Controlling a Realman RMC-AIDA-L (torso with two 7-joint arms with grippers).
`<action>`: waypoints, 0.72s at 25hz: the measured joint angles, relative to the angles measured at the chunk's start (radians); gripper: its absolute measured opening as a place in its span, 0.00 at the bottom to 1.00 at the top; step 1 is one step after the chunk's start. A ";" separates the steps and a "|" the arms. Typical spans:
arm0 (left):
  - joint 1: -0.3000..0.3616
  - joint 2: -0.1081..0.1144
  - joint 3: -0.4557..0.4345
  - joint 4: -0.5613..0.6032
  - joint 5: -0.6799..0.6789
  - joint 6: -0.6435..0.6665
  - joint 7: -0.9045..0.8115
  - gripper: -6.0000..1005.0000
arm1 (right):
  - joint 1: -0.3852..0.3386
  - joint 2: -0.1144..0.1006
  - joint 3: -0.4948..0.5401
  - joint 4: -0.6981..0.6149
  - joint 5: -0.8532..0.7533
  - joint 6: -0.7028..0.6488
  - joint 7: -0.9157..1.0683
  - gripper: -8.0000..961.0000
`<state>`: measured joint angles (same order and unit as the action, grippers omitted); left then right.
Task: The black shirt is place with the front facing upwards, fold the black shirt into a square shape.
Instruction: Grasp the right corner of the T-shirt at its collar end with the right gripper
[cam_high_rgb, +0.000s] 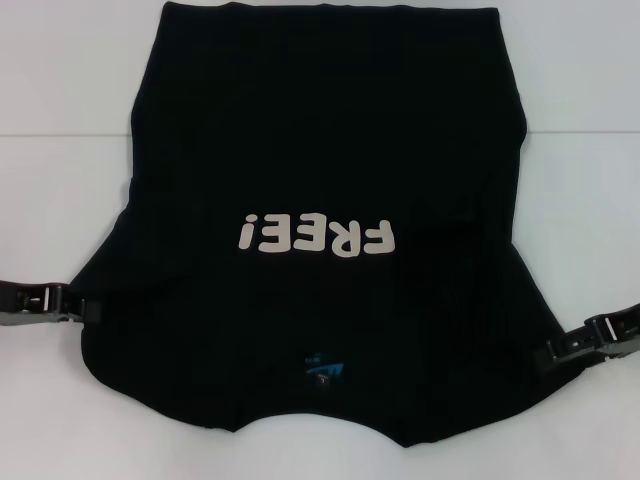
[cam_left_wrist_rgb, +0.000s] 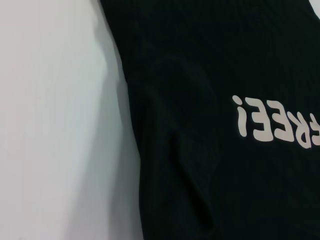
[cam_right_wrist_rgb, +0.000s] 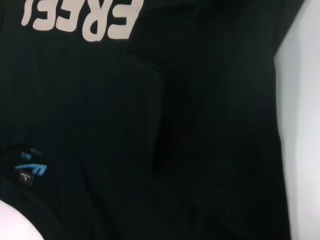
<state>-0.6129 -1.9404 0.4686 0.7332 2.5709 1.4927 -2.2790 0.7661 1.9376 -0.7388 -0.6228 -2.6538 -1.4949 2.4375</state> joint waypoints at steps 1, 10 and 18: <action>0.000 0.000 0.000 0.000 0.000 0.000 0.000 0.03 | -0.002 -0.001 -0.001 -0.001 0.000 0.001 0.000 0.95; -0.001 0.000 -0.001 -0.011 0.000 -0.003 0.001 0.03 | -0.006 -0.006 -0.009 0.000 0.000 0.023 0.000 0.95; -0.001 0.000 -0.001 -0.011 0.000 -0.005 0.001 0.03 | -0.006 0.000 -0.017 0.000 0.000 0.024 -0.001 0.95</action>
<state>-0.6135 -1.9403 0.4678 0.7224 2.5709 1.4879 -2.2779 0.7598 1.9372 -0.7560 -0.6227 -2.6538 -1.4710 2.4365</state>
